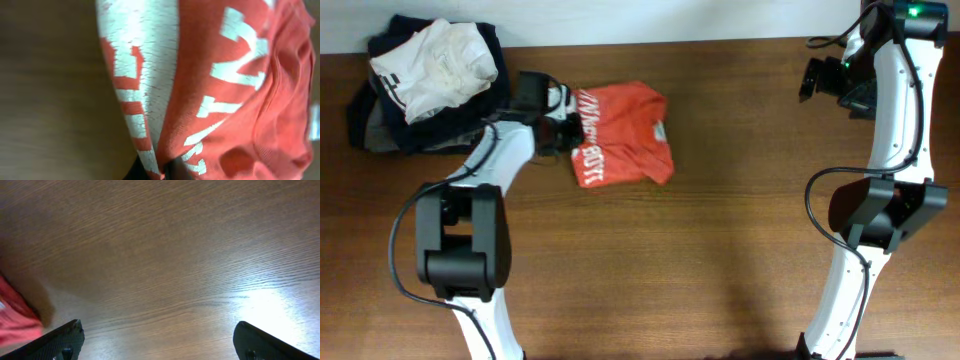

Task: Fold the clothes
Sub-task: 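Grasp the folded red shirt's left edge with the left gripper, then carry the shirt left and place it atop the clothes stack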

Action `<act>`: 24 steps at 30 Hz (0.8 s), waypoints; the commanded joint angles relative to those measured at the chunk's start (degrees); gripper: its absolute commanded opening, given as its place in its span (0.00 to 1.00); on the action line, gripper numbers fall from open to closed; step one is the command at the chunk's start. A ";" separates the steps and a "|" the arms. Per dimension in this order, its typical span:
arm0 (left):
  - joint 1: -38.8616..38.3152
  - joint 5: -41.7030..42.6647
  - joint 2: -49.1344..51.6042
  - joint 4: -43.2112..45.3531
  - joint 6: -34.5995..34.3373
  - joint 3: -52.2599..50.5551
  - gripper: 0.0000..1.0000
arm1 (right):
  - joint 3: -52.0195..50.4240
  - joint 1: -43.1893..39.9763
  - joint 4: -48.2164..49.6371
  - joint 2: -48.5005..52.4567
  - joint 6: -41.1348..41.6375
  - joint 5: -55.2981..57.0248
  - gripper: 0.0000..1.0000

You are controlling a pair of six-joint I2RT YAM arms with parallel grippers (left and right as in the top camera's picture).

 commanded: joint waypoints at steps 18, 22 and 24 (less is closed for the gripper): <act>13.90 -21.66 0.55 6.71 10.36 26.75 0.01 | 0.55 -0.22 -0.35 -0.81 0.04 -1.07 0.99; 18.05 -21.59 0.55 11.39 11.21 26.75 0.01 | 0.55 -0.22 -0.35 -0.79 0.04 -1.07 0.99; 18.91 -21.68 0.55 13.81 11.43 26.75 0.01 | 0.55 -0.22 -0.35 -0.81 0.07 -1.07 0.99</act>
